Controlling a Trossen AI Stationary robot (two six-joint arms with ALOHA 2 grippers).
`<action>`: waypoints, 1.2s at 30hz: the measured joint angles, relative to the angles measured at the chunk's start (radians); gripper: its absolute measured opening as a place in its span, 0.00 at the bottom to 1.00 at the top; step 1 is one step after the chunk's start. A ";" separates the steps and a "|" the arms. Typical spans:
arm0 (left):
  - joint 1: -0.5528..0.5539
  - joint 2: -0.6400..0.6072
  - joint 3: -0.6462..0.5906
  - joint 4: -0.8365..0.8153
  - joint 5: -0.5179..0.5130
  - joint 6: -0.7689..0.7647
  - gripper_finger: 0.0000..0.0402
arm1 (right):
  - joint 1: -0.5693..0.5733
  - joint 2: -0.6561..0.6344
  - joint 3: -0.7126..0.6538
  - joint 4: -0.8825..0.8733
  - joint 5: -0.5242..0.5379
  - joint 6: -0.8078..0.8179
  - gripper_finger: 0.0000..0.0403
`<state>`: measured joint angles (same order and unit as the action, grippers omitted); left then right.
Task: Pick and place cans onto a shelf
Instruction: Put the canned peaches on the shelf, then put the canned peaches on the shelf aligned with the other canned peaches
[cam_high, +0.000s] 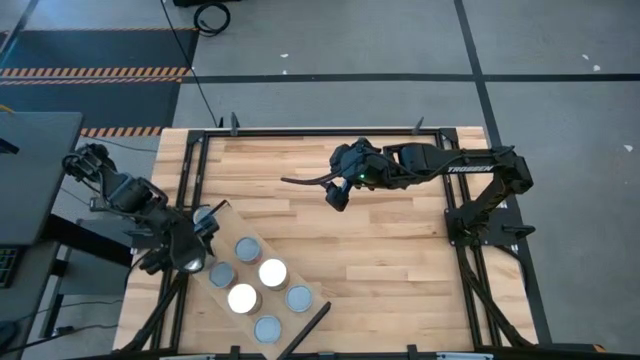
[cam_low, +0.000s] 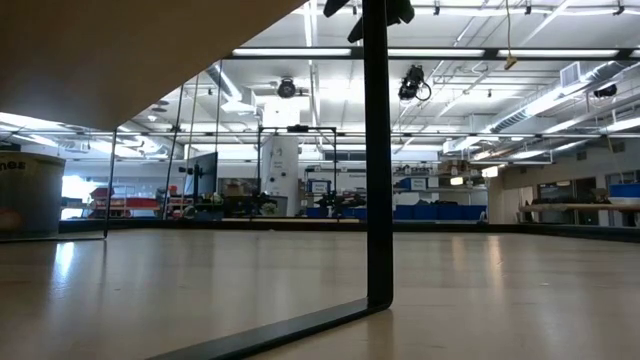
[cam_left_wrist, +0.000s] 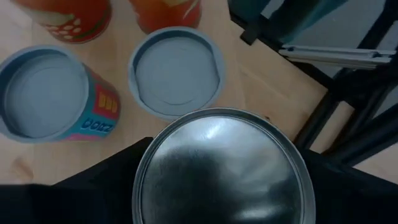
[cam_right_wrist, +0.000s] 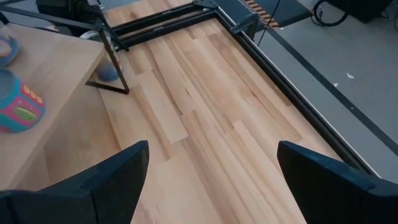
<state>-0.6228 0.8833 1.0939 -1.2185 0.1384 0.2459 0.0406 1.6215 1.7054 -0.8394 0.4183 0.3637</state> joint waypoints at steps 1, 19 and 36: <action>0.000 0.000 0.000 0.000 -0.008 0.000 0.85 | 0.000 0.000 0.000 0.000 0.000 0.000 0.90; 0.000 0.001 0.150 -0.045 -0.064 -0.037 0.92 | -0.001 0.000 0.000 0.000 -0.002 -0.009 0.90; 0.230 -0.111 0.243 -0.293 -0.542 -0.472 0.68 | -0.074 -0.001 0.000 0.066 -0.003 -0.052 0.90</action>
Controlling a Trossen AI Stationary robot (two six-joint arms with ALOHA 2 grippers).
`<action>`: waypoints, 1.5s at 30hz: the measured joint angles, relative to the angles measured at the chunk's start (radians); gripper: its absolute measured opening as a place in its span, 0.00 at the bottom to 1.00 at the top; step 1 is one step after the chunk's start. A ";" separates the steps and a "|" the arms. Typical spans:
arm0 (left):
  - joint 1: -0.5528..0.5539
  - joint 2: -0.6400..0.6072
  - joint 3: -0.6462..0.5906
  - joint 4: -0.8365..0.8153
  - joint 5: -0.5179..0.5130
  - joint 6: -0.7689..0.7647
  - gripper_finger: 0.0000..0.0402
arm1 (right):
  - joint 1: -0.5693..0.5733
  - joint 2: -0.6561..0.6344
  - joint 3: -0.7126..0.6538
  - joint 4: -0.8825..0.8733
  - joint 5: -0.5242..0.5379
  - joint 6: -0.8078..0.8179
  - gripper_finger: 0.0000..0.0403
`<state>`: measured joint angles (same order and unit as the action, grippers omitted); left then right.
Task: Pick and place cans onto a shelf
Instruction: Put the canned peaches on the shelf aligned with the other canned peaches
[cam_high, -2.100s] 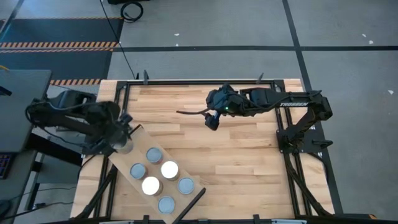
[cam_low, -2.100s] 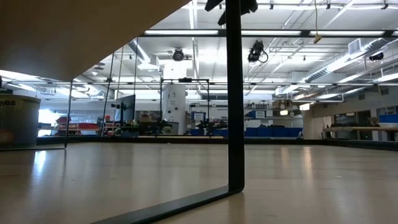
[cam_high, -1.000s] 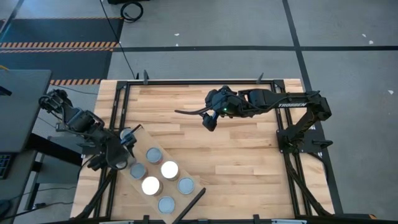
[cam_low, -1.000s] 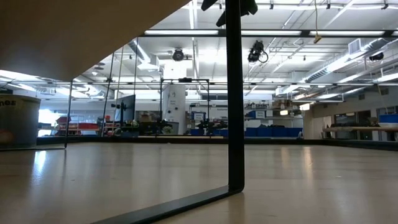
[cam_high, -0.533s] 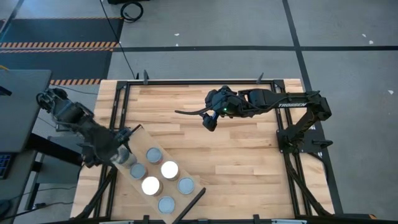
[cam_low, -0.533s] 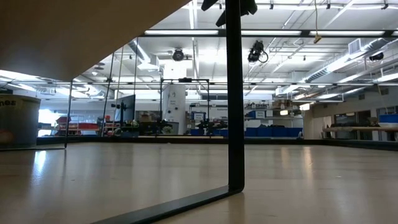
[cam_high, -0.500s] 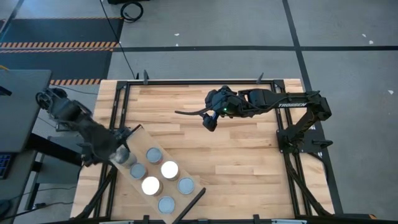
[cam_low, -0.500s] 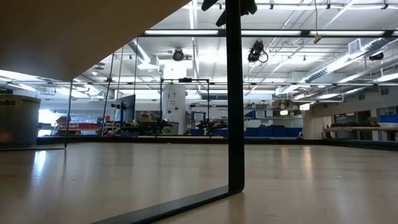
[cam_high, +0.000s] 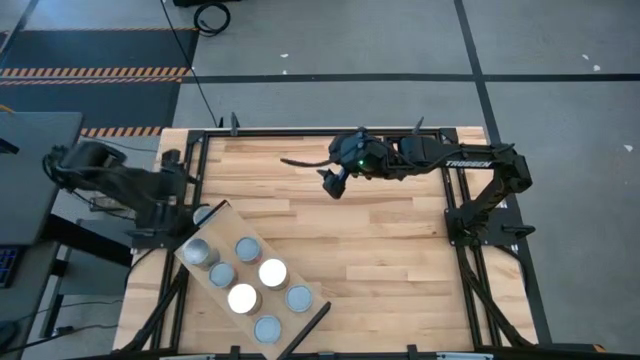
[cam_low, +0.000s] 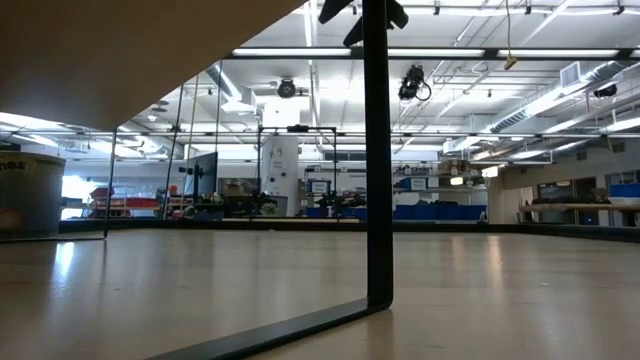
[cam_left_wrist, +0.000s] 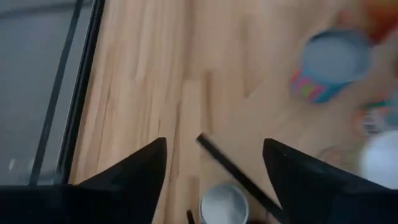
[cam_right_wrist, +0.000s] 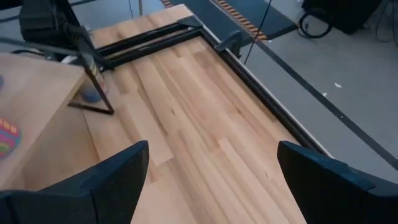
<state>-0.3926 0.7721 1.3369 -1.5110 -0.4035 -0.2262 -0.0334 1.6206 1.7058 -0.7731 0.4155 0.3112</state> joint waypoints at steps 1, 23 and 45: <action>0.022 0.005 -0.029 0.004 -0.002 -0.020 0.66 | -0.008 0.000 0.000 0.003 0.000 0.000 0.90; 1.093 0.326 -0.153 -0.059 0.465 0.122 0.47 | -0.134 0.000 0.000 -0.027 -0.266 -0.119 0.90; 1.385 0.334 -0.421 -0.060 0.646 0.407 0.51 | -0.212 0.000 0.000 -0.104 -0.391 -0.236 0.90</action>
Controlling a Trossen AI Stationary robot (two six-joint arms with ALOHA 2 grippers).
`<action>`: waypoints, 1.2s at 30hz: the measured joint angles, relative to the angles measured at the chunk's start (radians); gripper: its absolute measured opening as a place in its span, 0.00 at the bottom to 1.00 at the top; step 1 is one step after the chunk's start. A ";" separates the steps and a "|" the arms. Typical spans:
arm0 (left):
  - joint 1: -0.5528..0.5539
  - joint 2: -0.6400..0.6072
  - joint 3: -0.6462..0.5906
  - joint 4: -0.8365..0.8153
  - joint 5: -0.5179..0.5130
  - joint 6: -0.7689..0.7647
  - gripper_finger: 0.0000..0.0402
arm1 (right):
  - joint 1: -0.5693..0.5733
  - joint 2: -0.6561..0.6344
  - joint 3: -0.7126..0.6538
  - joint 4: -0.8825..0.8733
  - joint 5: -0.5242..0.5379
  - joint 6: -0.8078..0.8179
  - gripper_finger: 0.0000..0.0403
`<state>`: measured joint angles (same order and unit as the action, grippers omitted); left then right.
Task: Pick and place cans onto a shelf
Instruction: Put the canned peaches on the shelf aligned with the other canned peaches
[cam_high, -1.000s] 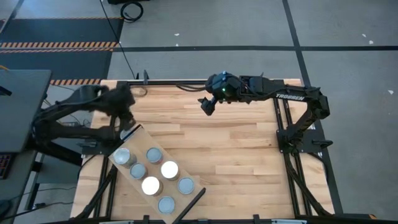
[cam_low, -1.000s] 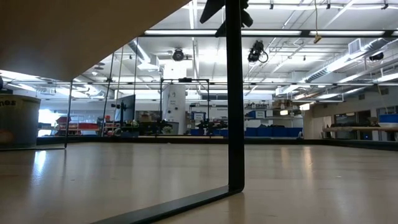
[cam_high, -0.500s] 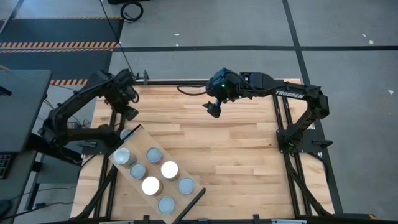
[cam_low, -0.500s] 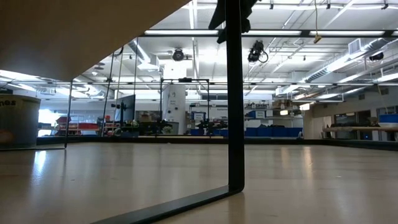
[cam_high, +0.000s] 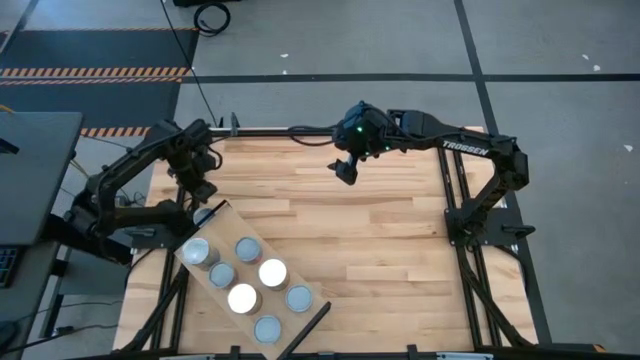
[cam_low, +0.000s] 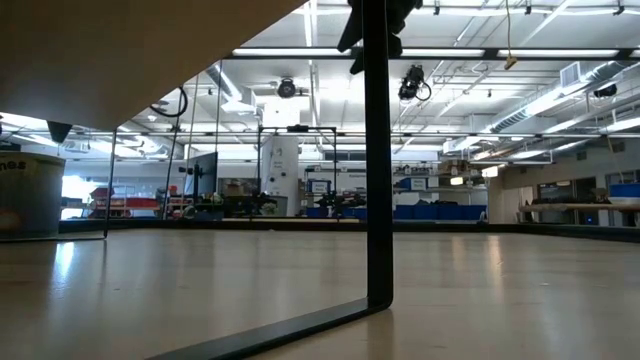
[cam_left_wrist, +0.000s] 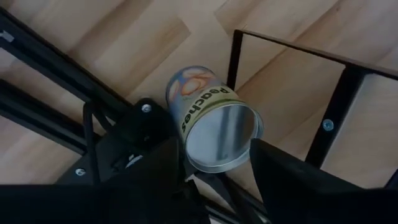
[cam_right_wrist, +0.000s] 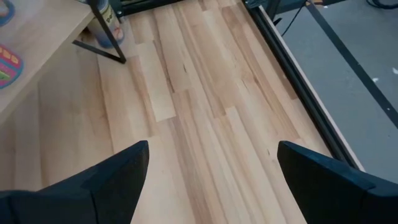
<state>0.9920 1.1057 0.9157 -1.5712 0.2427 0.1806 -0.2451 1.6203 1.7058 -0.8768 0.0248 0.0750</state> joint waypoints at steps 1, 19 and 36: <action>0.000 0.000 0.000 0.000 -0.001 0.012 0.53 | -0.002 0.000 0.000 0.000 0.000 0.000 0.90; -0.001 -0.079 0.000 0.000 0.030 0.196 0.63 | -0.007 0.000 0.000 0.000 -0.002 0.026 0.90; -0.001 0.001 -0.026 0.002 0.017 0.064 0.62 | -0.007 0.000 0.000 0.008 -0.026 0.003 0.90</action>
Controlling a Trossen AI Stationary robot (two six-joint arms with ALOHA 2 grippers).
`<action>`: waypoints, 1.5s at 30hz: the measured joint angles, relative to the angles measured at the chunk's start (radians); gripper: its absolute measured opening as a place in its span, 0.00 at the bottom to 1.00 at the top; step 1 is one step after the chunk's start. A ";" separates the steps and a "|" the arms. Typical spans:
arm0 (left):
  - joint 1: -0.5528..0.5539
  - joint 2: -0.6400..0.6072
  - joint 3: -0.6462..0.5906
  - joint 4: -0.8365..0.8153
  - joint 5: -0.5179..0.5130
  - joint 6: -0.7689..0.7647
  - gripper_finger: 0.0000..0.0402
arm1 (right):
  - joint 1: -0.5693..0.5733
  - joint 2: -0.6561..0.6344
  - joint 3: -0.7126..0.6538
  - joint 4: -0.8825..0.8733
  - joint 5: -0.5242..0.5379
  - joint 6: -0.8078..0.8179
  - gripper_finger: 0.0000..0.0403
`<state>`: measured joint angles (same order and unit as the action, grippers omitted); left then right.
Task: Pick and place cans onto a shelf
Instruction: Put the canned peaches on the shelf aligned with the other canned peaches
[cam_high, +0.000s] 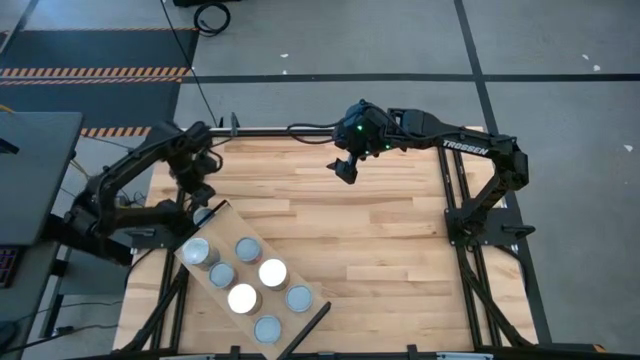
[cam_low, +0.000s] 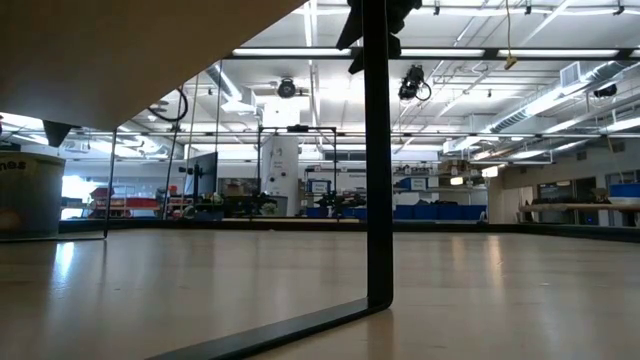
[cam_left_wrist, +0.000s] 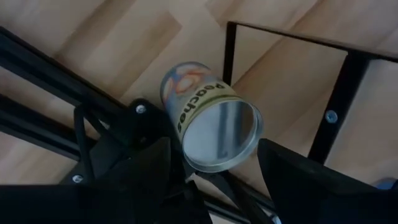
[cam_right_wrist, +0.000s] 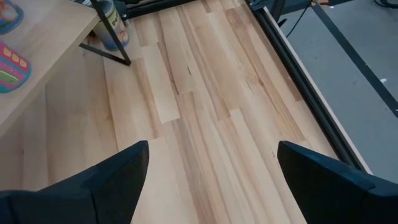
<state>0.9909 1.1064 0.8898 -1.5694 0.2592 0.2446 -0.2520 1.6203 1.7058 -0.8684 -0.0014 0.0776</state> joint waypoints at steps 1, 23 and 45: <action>0.000 0.006 0.000 0.000 0.000 0.002 0.62 | 0.000 0.000 0.000 0.000 -0.002 0.000 0.90; 0.005 0.235 0.000 -0.004 0.000 -0.047 0.62 | -0.011 0.000 0.000 0.003 -0.020 -0.047 0.90; -0.009 0.322 -0.002 -0.002 0.008 -0.094 0.58 | -0.040 0.000 0.000 -0.053 -0.029 -0.079 0.90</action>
<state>0.9822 1.4281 0.8883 -1.5711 0.2676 0.1505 -0.2916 1.6203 1.7058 -0.9215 -0.0303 -0.0015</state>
